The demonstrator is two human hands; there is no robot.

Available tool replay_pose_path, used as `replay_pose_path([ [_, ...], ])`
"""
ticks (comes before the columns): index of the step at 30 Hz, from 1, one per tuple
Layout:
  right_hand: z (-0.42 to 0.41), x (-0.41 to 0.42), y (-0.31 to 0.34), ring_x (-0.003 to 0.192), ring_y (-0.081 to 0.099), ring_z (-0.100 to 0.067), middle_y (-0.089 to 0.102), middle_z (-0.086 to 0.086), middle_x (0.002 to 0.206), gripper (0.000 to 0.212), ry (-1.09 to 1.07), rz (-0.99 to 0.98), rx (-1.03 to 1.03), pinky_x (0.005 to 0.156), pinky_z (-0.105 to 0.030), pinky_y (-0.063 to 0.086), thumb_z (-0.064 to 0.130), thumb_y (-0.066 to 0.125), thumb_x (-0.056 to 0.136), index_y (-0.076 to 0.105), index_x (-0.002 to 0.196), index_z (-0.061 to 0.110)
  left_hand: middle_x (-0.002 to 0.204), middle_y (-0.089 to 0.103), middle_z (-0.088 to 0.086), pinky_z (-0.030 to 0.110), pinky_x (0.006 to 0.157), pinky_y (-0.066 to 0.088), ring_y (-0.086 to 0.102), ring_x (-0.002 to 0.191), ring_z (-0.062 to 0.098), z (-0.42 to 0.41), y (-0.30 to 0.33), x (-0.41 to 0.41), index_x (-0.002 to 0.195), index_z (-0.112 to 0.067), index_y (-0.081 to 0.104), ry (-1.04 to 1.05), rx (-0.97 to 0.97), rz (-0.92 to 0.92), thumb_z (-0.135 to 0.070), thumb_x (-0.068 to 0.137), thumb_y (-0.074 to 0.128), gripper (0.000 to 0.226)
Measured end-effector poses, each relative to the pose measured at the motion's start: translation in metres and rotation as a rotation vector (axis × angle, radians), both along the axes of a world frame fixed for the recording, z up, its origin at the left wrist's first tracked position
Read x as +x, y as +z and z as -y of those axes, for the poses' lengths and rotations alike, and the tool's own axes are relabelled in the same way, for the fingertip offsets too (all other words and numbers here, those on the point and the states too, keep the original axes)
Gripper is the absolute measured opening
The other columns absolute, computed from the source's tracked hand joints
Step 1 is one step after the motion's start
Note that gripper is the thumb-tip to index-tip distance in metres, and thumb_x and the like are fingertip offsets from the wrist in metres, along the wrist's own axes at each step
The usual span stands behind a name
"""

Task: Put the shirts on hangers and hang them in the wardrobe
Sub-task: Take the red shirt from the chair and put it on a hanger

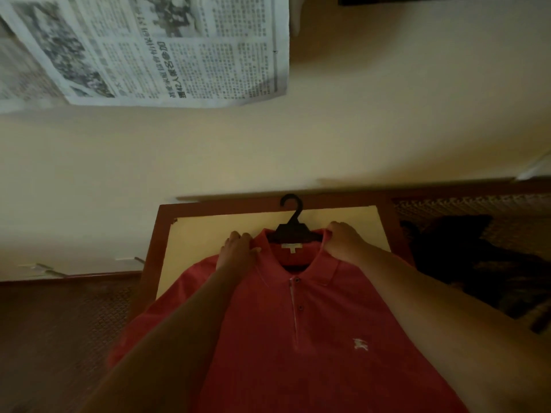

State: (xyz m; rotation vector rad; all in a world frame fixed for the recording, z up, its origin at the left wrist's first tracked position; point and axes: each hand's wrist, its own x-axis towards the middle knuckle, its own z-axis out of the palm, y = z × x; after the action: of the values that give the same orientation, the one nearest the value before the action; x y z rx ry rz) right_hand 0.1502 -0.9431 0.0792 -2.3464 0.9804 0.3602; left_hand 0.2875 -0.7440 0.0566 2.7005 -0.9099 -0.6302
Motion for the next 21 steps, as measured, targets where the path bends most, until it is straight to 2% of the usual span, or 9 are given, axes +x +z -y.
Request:
replay_pose_path([
  [4,-0.012,-0.010,0.028,0.085,0.056,-0.023,0.062,-0.013,0.096,0.022,-0.058,0.053,0.035,0.071,-0.030,0.041,0.018,0.045,0.098,0.062,0.102,0.004,0.111,0.044,0.004,0.028,0.078,0.041,0.047,0.088,0.014,-0.012,0.022,0.000,0.113,-0.014,0.053,0.006,-0.107,-0.037,-0.033,0.097,0.050,0.025],
  [9,-0.035,-0.027,0.069,0.088,0.059,-0.022,0.064,-0.011,0.099,0.021,-0.096,0.084,0.001,0.072,-0.028,0.041,0.018,0.046,0.097,0.064,0.102,0.008,0.098,0.058,0.003,0.028,0.072,0.037,0.054,0.088,0.019,-0.025,0.057,0.001,0.104,-0.013,0.054,-0.077,-0.175,-0.009,-0.031,0.095,0.053,0.020],
  [12,-0.057,-0.041,0.102,0.084,0.055,-0.018,0.061,-0.006,0.097,0.016,-0.096,0.102,-0.016,0.067,-0.028,0.040,0.020,0.046,0.098,0.059,0.100,0.012,0.100,0.062,0.006,0.030,0.072,0.038,0.058,0.094,0.024,-0.040,0.081,0.000,0.104,-0.012,0.055,-0.108,-0.187,0.007,-0.031,0.094,0.054,0.021],
  [16,-0.082,-0.068,0.143,0.090,0.055,-0.018,0.057,-0.001,0.100,0.004,-0.101,0.127,-0.077,0.071,-0.028,0.043,0.021,0.053,0.095,0.054,0.098,0.019,0.105,0.065,0.010,0.032,0.077,0.042,0.059,0.100,0.028,-0.053,0.116,-0.005,0.104,-0.009,0.059,-0.204,-0.239,0.002,-0.029,0.093,0.057,0.023],
  [18,-0.091,-0.086,0.160,0.094,0.059,-0.020,0.060,-0.003,0.100,0.010,-0.144,0.136,-0.091,0.076,-0.031,0.045,0.021,0.057,0.092,0.060,0.099,0.013,0.112,0.064,0.009,0.031,0.083,0.044,0.059,0.102,0.025,-0.056,0.136,-0.014,0.111,-0.009,0.059,-0.275,-0.270,-0.019,-0.028,0.094,0.056,0.026],
  [21,-0.105,-0.118,0.191,0.096,0.058,-0.019,0.060,-0.003,0.097,0.012,-0.230,0.159,-0.099,0.075,-0.029,0.042,0.024,0.061,0.092,0.062,0.098,0.013,0.115,0.060,0.006,0.026,0.080,0.037,0.053,0.097,0.016,-0.056,0.168,-0.033,0.119,-0.013,0.055,-0.392,-0.322,-0.030,-0.029,0.096,0.053,0.028],
])
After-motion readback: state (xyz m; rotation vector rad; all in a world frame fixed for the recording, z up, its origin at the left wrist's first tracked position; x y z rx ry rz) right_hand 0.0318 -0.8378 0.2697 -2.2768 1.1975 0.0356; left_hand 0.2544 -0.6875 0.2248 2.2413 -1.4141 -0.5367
